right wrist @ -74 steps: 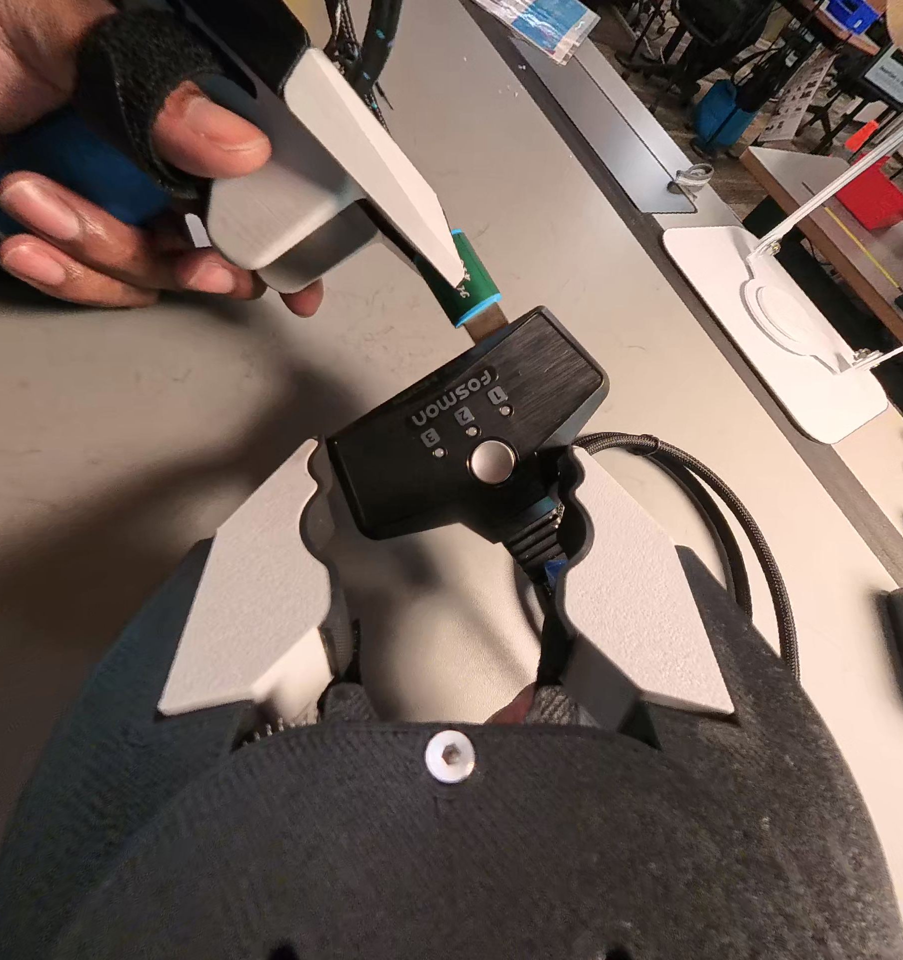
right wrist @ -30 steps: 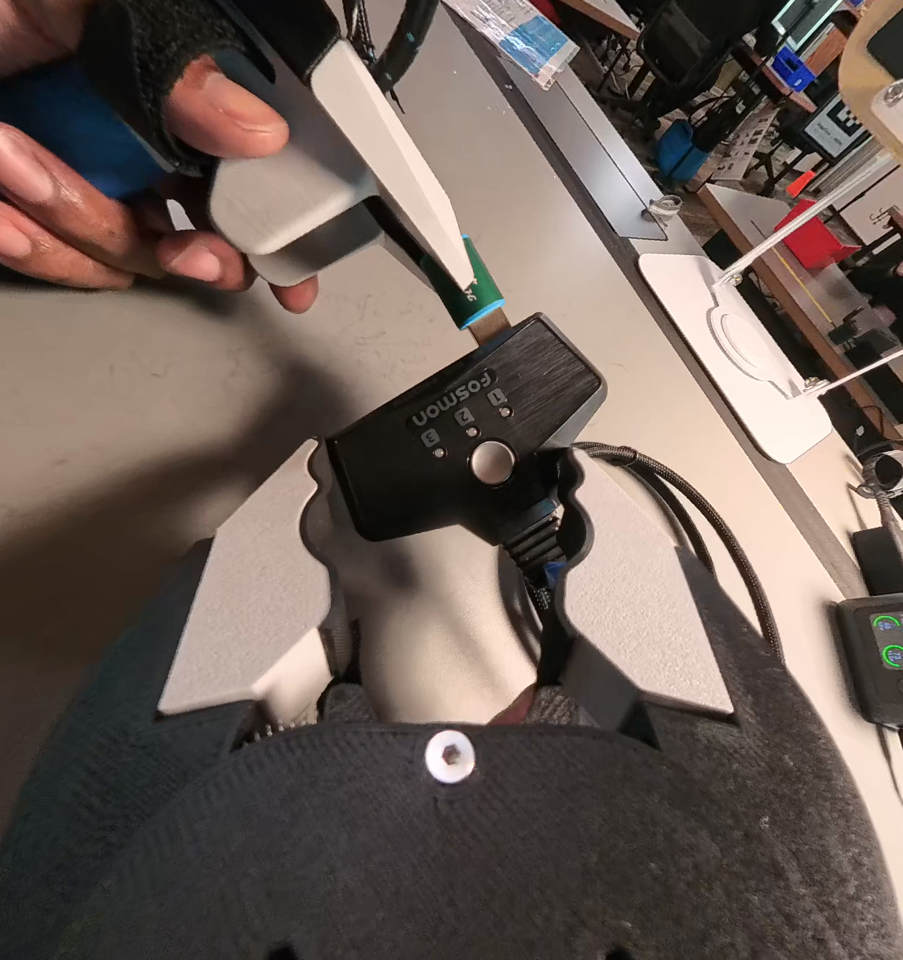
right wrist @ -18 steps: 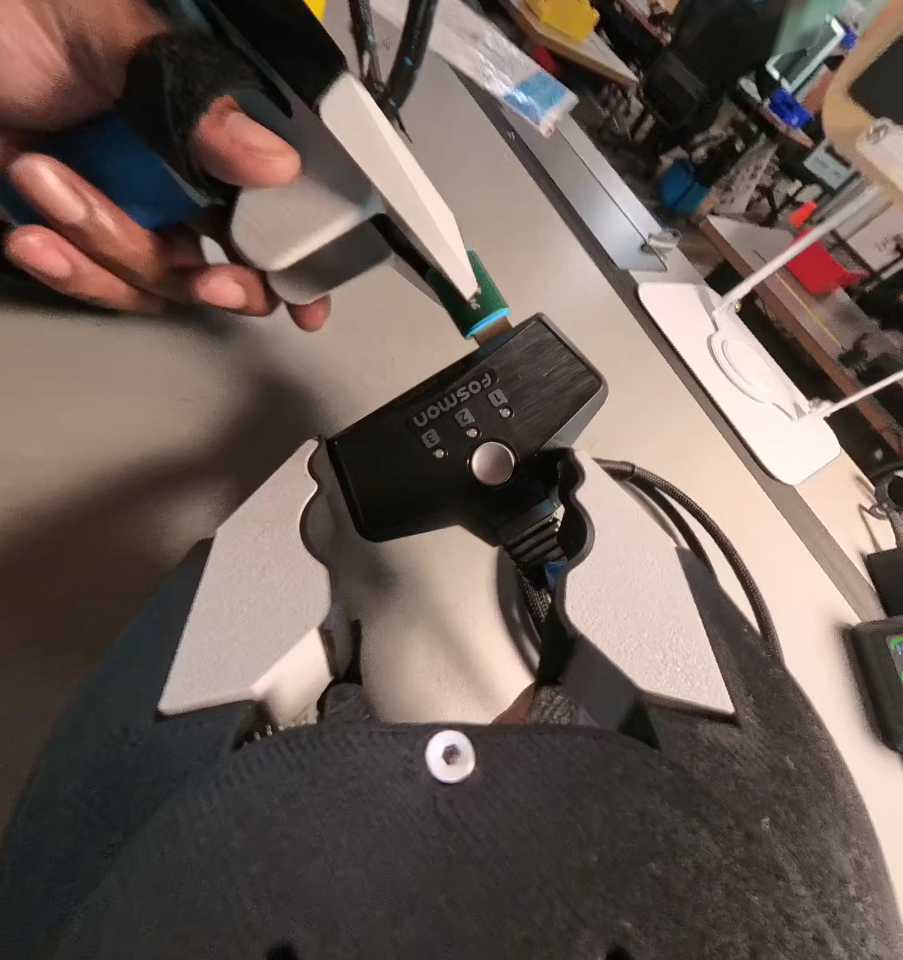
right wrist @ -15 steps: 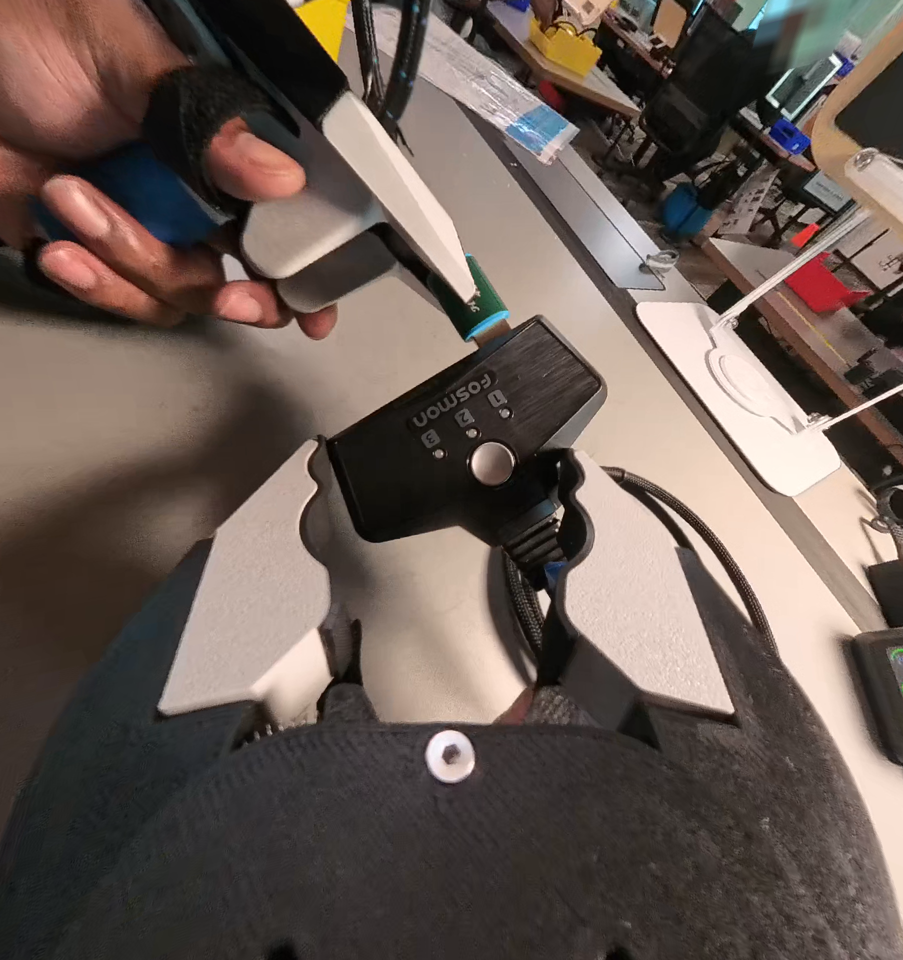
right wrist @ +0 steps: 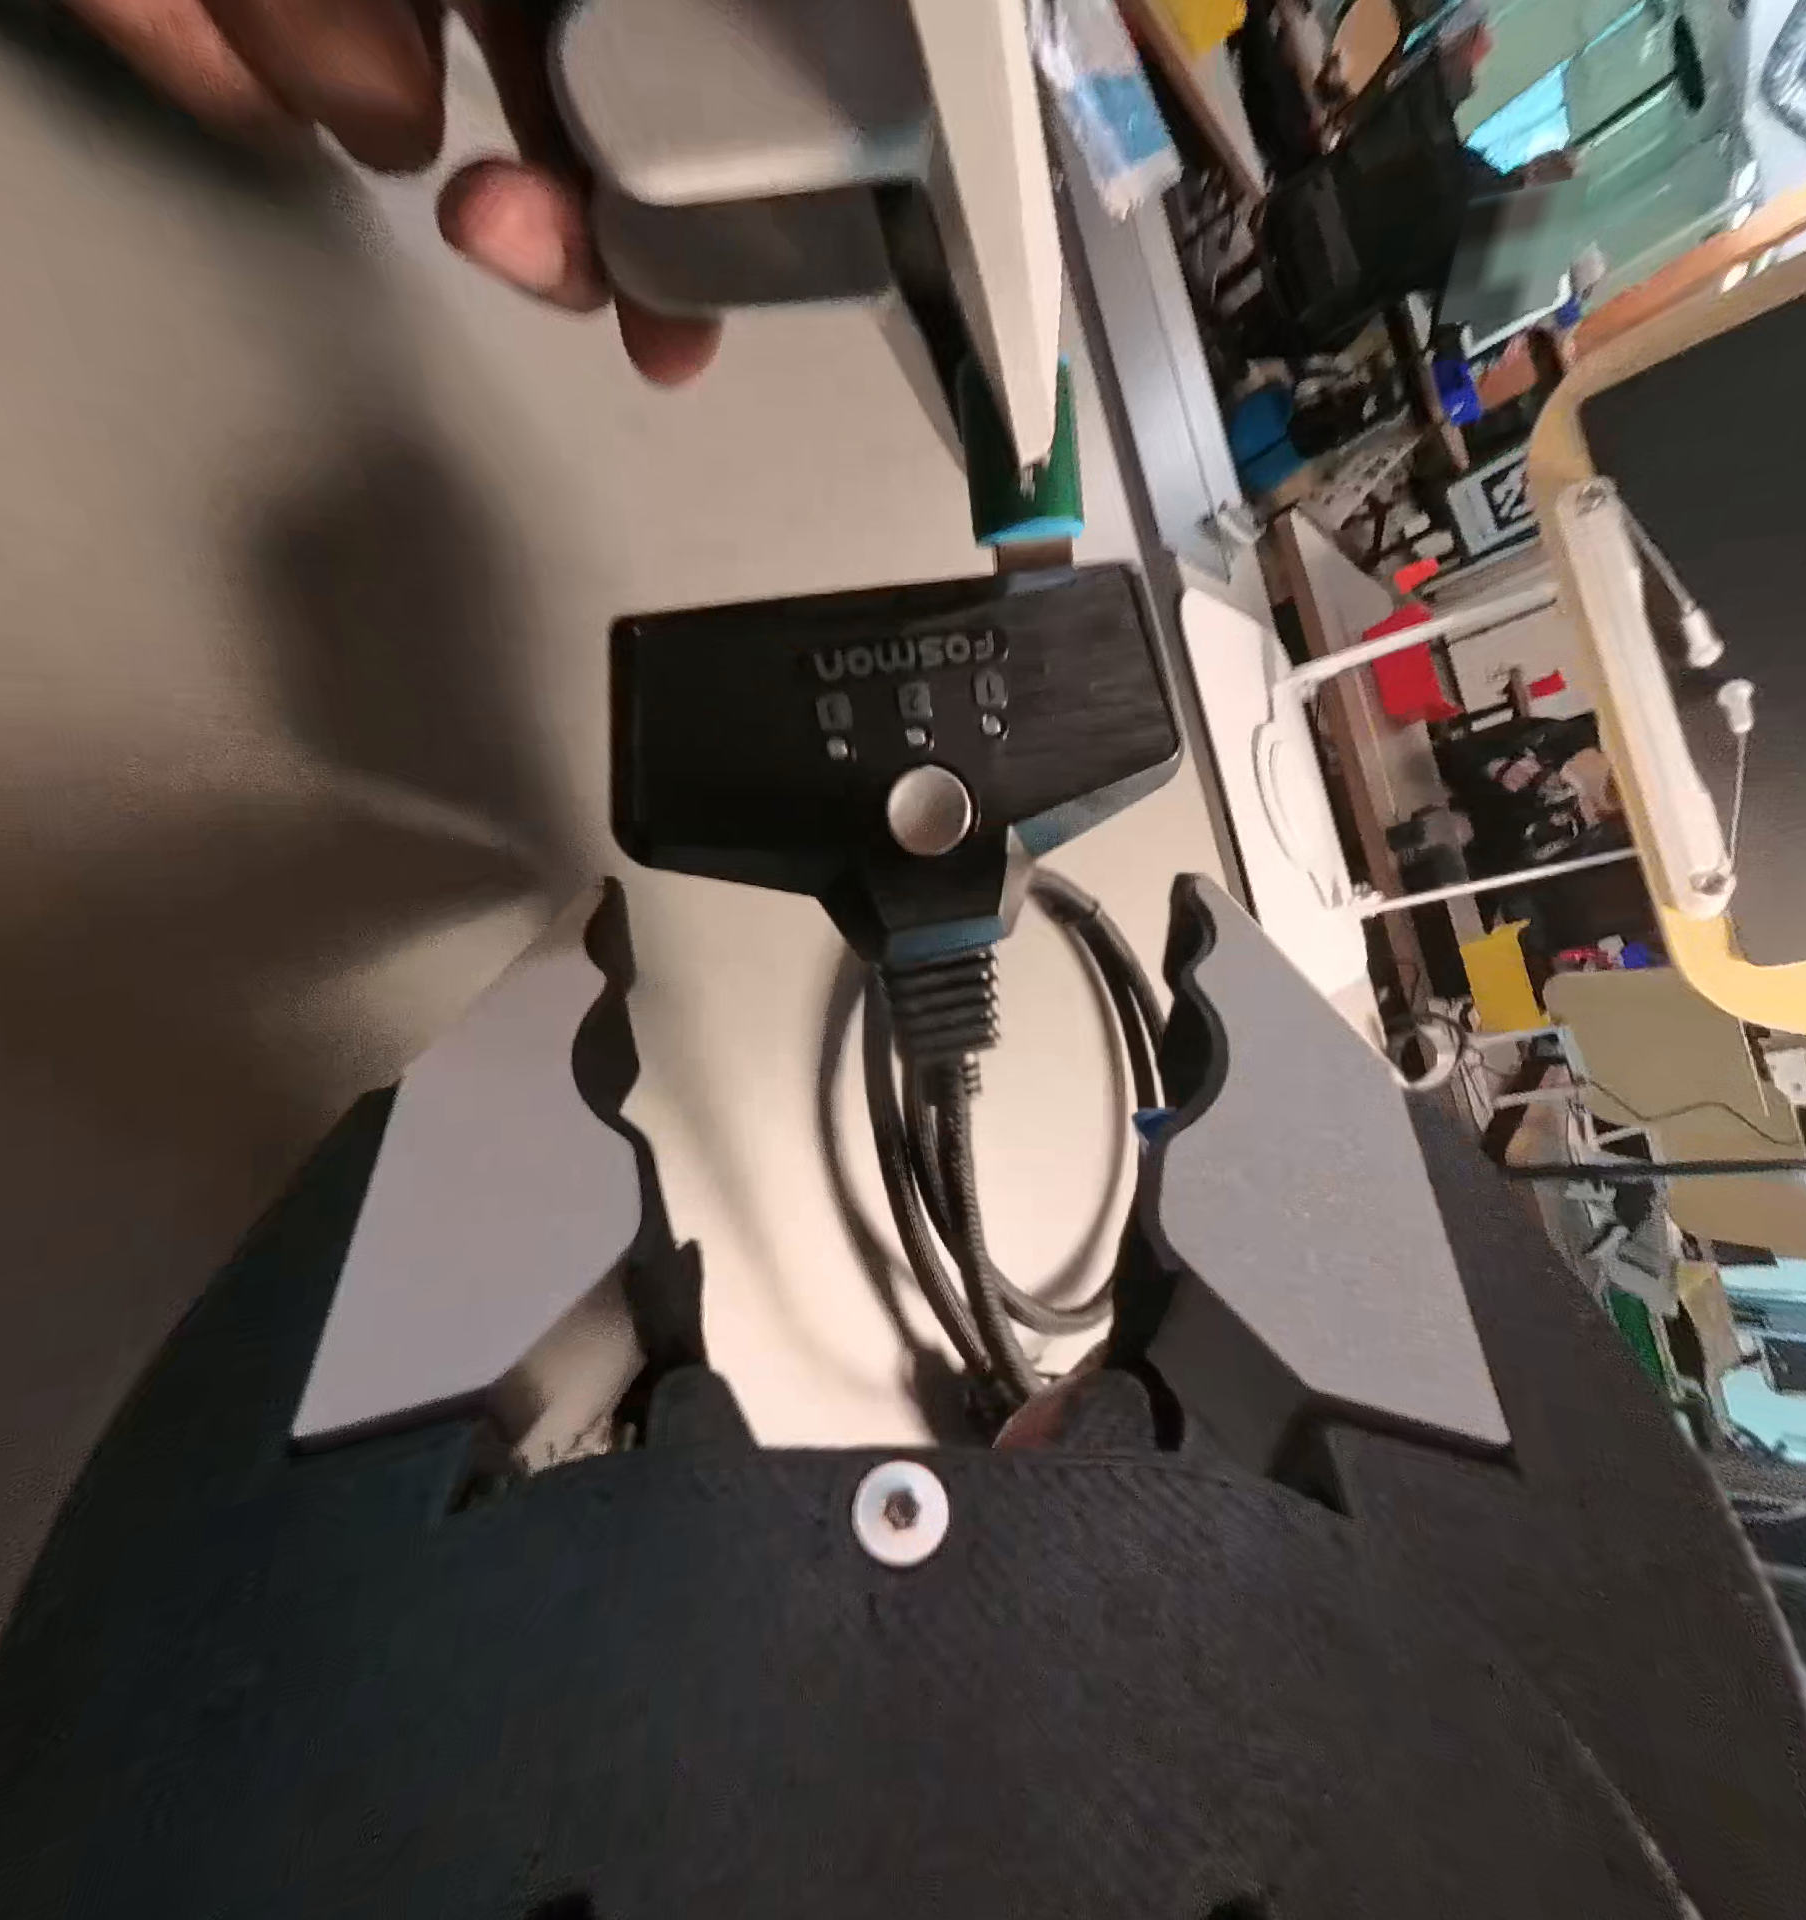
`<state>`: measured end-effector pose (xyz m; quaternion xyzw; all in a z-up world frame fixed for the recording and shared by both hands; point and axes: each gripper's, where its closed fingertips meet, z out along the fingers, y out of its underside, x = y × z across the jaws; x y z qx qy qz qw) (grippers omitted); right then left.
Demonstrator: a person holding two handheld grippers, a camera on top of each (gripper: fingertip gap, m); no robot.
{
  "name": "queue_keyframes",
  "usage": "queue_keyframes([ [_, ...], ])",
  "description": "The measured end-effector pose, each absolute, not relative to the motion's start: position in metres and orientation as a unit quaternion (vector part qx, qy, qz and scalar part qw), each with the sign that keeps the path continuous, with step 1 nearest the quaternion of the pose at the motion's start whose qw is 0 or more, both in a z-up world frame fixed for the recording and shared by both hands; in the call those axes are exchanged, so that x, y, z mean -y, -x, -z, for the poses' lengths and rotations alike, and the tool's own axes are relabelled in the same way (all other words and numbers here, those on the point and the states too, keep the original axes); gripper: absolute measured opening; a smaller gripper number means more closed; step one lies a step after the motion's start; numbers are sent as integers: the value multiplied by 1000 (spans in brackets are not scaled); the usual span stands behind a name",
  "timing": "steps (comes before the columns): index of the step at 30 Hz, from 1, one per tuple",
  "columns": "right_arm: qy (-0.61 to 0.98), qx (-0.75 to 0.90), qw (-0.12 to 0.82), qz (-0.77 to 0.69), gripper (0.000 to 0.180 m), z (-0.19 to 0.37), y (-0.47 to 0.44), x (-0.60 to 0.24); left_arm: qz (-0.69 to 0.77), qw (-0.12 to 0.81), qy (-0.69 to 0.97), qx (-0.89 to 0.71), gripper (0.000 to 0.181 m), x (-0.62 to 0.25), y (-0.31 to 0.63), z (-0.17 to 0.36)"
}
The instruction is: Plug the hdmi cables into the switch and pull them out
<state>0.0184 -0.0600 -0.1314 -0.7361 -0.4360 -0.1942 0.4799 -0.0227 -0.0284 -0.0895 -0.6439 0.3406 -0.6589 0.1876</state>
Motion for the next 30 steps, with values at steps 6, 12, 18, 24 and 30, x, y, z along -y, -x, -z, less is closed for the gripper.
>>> queue_keyframes([
  [6, 732, 443, 473, 211, 82, 134, -19, 59, 675, 162, 617, -371, 12, 47, 21, 85],
  [12, 723, 452, 484, 197, 76, 132, -14, 62, 682, 144, 609, -377, 14, 52, 22, 87],
  [18, 723, 446, 495, 185, 74, 131, -9, 61, 683, 147, 611, -372, 15, 51, 22, 88],
  [24, 716, 453, 500, 180, 74, 128, -7, 64, 689, 134, 604, -377, 14, 55, 23, 86],
  [30, 707, 461, 506, 180, 74, 123, -3, 66, 702, 107, 590, -385, 13, 58, 27, 84],
])
